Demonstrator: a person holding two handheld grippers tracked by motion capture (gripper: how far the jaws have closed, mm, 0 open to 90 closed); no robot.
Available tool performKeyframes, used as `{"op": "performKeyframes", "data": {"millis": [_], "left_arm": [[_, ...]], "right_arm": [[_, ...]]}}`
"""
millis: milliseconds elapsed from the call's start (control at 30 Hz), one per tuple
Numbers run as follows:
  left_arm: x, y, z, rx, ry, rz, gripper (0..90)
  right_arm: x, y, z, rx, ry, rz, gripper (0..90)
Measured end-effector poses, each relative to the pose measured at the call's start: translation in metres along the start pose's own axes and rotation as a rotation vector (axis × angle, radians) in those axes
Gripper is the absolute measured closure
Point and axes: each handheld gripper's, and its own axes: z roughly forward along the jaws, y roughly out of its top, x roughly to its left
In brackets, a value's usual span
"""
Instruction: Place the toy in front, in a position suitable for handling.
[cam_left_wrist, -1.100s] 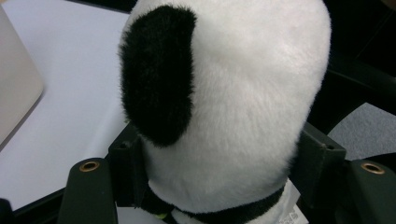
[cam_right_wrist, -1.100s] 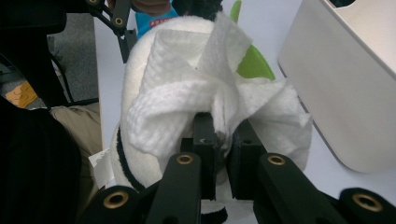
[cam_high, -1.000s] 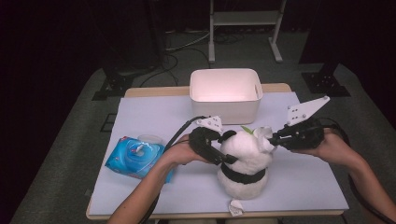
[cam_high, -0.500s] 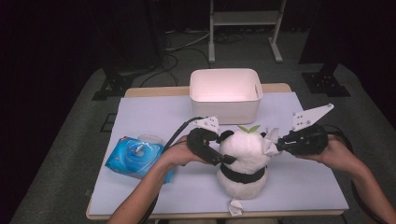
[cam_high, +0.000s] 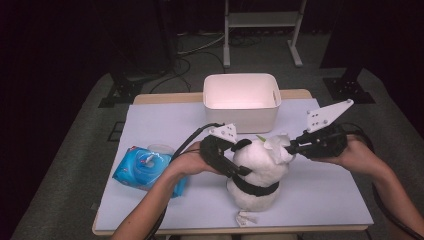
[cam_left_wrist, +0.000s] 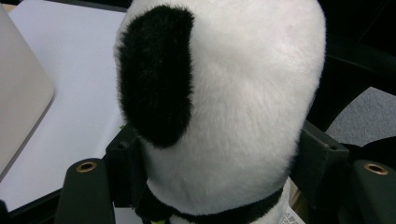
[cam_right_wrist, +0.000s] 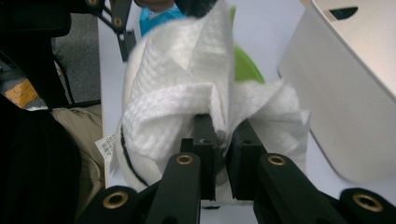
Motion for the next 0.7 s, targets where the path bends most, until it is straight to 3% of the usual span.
{"op": "performKeyframes", "data": {"millis": [133, 267, 467, 700], "left_arm": [[-0.003, 0.003, 0.002, 0.011, -0.002, 0.018, 30.5], [-0.001, 0.001, 0.002, 0.014, -0.005, 0.012, 30.4], [0.001, -0.004, 0.003, -0.013, -0.010, -0.013, 30.3], [0.003, -0.006, 0.003, -0.019, -0.016, -0.015, 30.1]], "right_arm": [[0.001, 0.014, 0.001, -0.013, 0.007, -0.024, 82.3], [0.001, 0.019, 0.007, 0.020, 0.005, -0.036, 82.3], [-0.001, 0.009, 0.008, 0.015, 0.008, -0.004, 82.4], [-0.003, -0.003, 0.006, 0.011, 0.011, 0.014, 82.3]]}}
